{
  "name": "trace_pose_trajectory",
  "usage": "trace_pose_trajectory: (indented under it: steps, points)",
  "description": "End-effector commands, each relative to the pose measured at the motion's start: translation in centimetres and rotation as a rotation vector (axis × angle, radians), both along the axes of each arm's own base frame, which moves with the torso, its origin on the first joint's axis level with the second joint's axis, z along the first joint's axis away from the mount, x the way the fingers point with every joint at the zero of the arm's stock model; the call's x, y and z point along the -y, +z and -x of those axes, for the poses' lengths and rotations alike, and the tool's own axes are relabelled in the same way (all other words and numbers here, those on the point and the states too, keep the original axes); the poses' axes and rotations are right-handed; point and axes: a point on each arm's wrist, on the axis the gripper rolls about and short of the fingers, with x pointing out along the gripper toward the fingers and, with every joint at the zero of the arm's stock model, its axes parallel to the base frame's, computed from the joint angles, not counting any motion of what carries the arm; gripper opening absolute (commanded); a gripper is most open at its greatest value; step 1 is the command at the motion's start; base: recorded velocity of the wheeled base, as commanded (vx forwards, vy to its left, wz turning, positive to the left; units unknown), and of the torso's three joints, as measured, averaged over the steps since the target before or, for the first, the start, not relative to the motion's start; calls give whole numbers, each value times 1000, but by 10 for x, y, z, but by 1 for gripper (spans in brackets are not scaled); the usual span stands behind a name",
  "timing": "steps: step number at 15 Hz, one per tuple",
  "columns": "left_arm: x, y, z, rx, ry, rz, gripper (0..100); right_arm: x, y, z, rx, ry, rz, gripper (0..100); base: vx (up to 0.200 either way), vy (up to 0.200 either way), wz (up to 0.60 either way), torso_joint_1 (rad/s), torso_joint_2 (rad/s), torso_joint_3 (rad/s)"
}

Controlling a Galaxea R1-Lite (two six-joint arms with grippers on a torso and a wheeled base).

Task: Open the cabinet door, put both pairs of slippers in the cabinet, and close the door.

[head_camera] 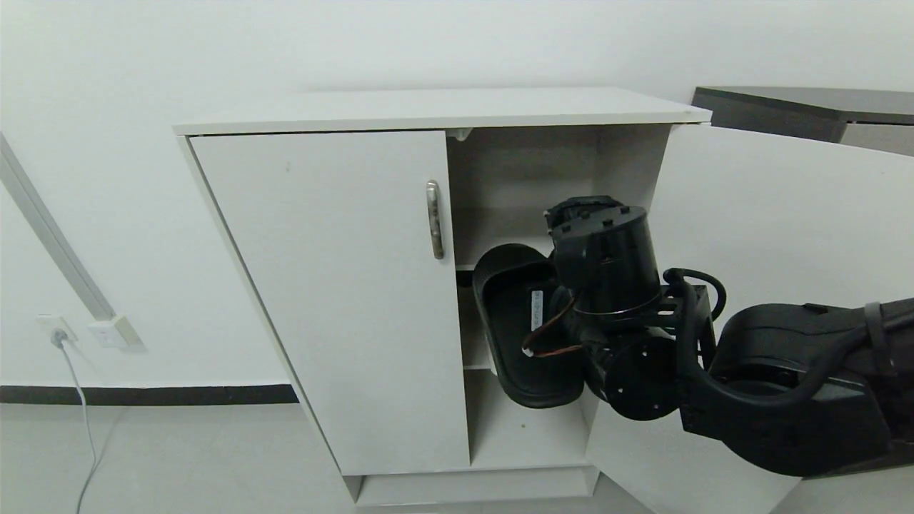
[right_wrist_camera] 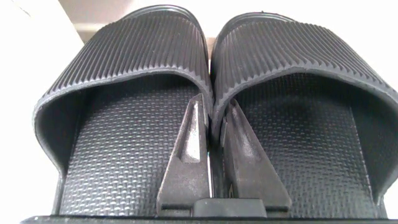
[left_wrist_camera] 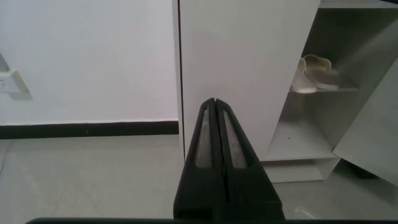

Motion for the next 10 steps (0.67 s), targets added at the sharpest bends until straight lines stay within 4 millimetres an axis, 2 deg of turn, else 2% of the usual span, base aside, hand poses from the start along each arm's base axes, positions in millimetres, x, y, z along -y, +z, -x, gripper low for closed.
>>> trace_pose_trajectory:
  steps: [1, 7, 10]
  points:
    - [0, 0, 0, -1, 0, 0, 0, 1, 0, -1, 1, -4, 0, 0, 200, 0, 0, 7, 2, -2]
    - [0, 0, 0, -1, 0, 0, 0, 1, -4, -2, -9, -3, 10, 0, 200, 0, 0, 7, 2, 1]
    - [0, 0, 0, -1, 2, 0, 0, -1, -11, -10, -8, -17, 13, 0, 0, 0, 0, 0, 0, 0]
